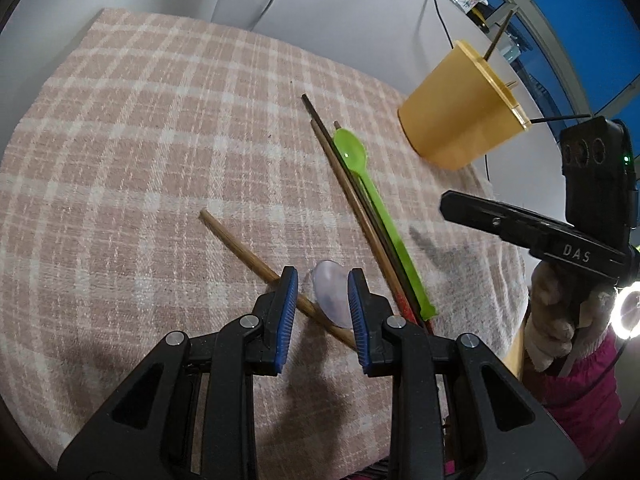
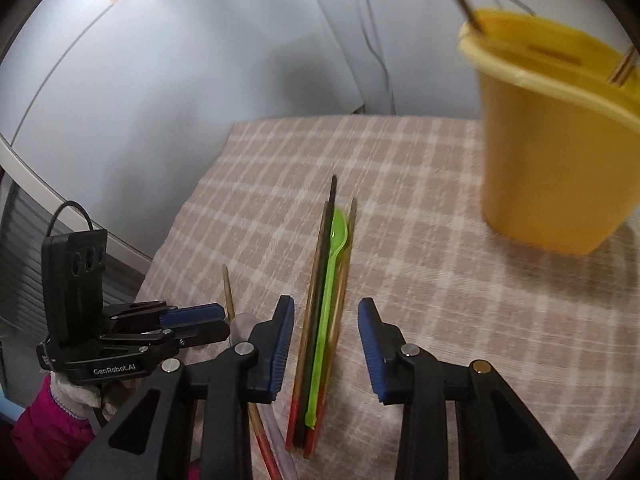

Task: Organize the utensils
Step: 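Move both open tools from the container down to the utensil pile, then close the right tool on the green spoon while the left tool grasps the clear plastic piece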

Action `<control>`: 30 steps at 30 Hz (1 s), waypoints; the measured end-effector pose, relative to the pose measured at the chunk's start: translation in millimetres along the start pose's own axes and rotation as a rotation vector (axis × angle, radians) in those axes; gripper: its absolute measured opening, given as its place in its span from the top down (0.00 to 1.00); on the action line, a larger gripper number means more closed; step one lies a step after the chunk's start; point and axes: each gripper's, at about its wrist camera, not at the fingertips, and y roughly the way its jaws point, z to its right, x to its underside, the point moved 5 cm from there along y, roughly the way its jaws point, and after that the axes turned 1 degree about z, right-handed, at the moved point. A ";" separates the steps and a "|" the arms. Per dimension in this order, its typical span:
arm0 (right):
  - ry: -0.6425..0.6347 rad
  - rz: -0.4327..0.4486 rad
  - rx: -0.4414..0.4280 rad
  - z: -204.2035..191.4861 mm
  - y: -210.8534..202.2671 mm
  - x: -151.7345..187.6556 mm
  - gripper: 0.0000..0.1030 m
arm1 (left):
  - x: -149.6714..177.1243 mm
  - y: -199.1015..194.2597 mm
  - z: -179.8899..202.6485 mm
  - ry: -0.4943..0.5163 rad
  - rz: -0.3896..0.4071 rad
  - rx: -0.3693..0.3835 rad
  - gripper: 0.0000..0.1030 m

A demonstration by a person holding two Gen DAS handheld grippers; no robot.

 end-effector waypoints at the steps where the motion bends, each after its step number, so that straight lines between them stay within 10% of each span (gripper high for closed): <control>1: 0.005 -0.009 0.000 -0.1 4.8 -0.7 0.68 | -0.4 2.3 -1.0 -0.006 -0.006 0.005 0.76; 30: -0.050 -0.110 0.153 -3.3 70.3 -23.3 0.88 | 4.1 20.3 9.6 0.082 -0.004 0.004 0.96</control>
